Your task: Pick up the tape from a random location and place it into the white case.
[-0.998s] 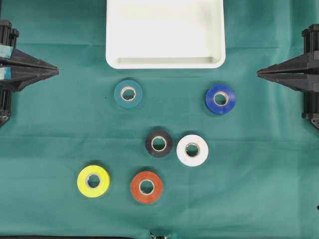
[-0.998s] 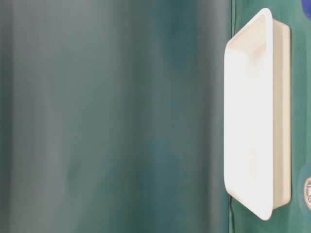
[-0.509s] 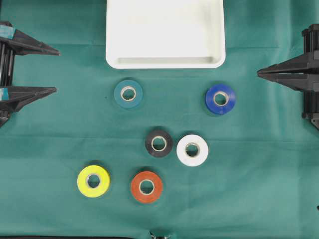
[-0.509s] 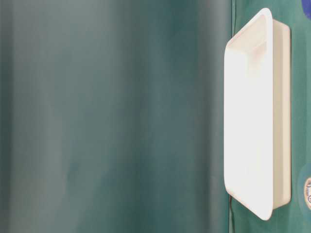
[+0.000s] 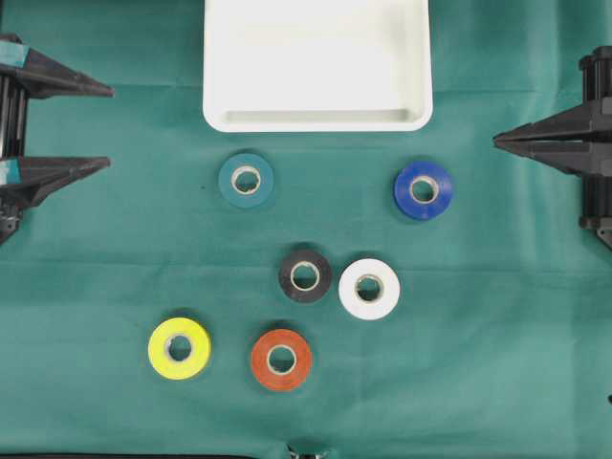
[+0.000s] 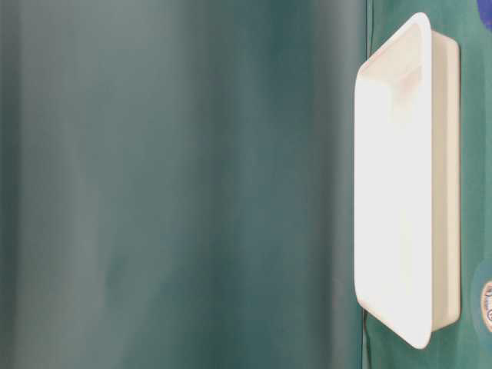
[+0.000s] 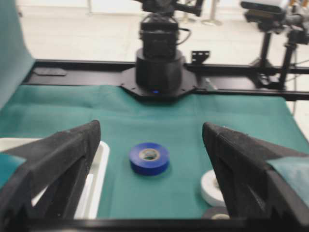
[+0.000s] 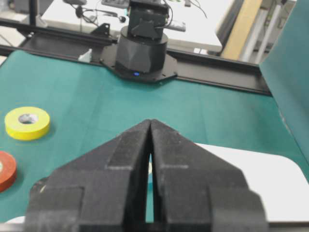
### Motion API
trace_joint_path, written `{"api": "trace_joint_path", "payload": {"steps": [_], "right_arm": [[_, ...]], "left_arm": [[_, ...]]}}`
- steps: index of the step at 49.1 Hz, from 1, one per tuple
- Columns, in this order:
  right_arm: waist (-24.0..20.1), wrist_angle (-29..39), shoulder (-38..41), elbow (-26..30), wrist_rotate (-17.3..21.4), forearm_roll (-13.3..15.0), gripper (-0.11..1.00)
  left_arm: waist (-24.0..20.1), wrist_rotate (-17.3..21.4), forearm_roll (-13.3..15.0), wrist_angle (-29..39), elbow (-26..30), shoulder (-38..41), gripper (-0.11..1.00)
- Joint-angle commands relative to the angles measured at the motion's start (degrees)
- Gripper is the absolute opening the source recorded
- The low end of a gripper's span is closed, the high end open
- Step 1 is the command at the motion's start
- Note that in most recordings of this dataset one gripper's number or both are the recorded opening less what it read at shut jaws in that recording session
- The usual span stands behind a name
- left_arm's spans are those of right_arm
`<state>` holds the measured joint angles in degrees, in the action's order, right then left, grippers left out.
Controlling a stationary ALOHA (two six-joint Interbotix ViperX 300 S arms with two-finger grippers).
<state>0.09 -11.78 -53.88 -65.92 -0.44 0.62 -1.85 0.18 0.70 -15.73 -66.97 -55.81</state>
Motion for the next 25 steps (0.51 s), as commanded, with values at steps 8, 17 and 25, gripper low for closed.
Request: {"api": "trace_joint_path", "payload": {"steps": [8,17,25], "right_arm": [[0.09,-0.18,0.35,1.49,0.09,0.09,0.00],[0.09,-0.18,0.35,1.49,0.00,0.09,0.00],[0.09,-0.18,0.79,1.49,0.00,0.09,0.00]], "left_arm": [[-0.79,-0.26,0.09,0.18,1.32,0.53,0.99],[-0.62,-0.35,0.09,-0.18,1.93,1.23,0.99],[-0.62,-0.35,0.09,-1.32,4.13,6.06,0.99]]}}
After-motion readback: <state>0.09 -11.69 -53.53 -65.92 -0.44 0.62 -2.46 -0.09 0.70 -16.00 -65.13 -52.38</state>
